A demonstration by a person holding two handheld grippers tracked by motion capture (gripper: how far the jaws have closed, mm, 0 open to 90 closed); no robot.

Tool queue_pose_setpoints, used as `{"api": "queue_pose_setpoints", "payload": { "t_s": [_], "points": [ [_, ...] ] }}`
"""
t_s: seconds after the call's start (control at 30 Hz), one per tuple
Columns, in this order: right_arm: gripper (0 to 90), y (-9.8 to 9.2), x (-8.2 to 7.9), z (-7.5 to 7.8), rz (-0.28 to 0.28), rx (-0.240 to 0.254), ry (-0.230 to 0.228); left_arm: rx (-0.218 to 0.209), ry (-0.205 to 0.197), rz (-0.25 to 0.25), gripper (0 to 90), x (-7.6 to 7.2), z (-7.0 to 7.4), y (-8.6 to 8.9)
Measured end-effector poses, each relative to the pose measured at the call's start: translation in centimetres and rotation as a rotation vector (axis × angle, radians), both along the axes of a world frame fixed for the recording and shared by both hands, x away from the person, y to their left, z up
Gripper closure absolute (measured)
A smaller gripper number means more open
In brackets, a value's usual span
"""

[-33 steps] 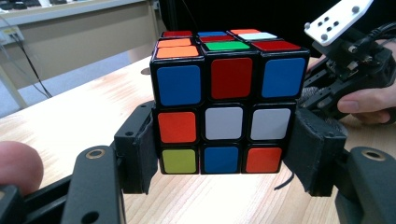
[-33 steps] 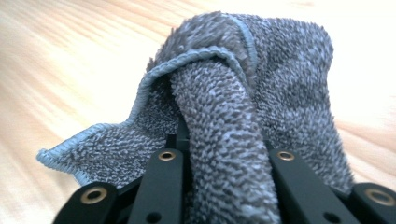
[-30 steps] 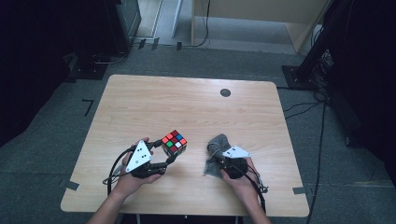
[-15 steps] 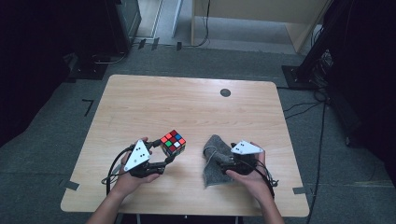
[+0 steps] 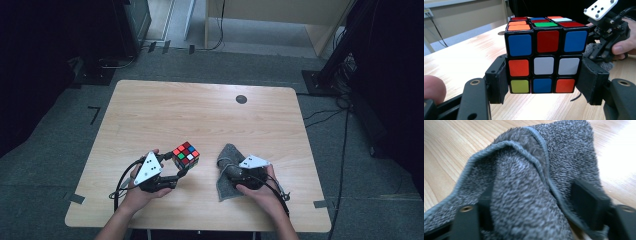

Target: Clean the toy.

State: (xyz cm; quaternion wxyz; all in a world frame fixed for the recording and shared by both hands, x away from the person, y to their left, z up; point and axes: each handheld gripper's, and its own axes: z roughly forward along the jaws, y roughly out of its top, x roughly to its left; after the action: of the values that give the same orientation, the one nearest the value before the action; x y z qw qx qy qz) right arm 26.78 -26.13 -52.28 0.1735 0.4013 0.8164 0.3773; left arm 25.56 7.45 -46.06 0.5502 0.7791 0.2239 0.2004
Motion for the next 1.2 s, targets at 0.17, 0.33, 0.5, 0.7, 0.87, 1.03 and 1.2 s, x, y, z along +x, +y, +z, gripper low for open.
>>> {"api": "queue_pose_setpoints", "payload": {
  "t_s": [0.17,0.33,0.5,0.7,0.87,1.03,1.2],
  "points": [
    [67.4,-1.1,0.1,0.2,-0.078,0.034,0.003,0.001,0.002,-0.003,34.5,0.0,-0.1,0.0],
    [72.4,-1.0,-0.2,0.9,-0.121,0.059,-0.036,0.006,0.0,-0.008,34.5,0.0,-0.1,-0.1],
    [72.6,-0.5,-1.0,3.2,-0.114,0.191,-0.087,0.017,0.003,-0.027,34.5,-0.1,-0.1,-0.6],
    [72.4,1.5,-2.8,7.3,-0.023,0.333,-0.145,0.04,0.016,-0.046,34.4,-0.4,-0.3,-1.7],
    [71.1,4.1,-4.6,10.1,0.063,0.395,-0.196,0.101,0.034,-0.059,34.5,-0.7,-0.6,-3.2],
    [70.3,6.4,-5.5,10.6,0.139,0.41,-0.14,0.108,-0.003,-0.113,34.5,-1.8,0.1,-4.3],
    [70.3,5.4,-4.7,9.9,0.014,0.267,-0.196,0.133,-0.042,-0.13,34.8,-2.1,0.3,-4.1]
  ]
}}
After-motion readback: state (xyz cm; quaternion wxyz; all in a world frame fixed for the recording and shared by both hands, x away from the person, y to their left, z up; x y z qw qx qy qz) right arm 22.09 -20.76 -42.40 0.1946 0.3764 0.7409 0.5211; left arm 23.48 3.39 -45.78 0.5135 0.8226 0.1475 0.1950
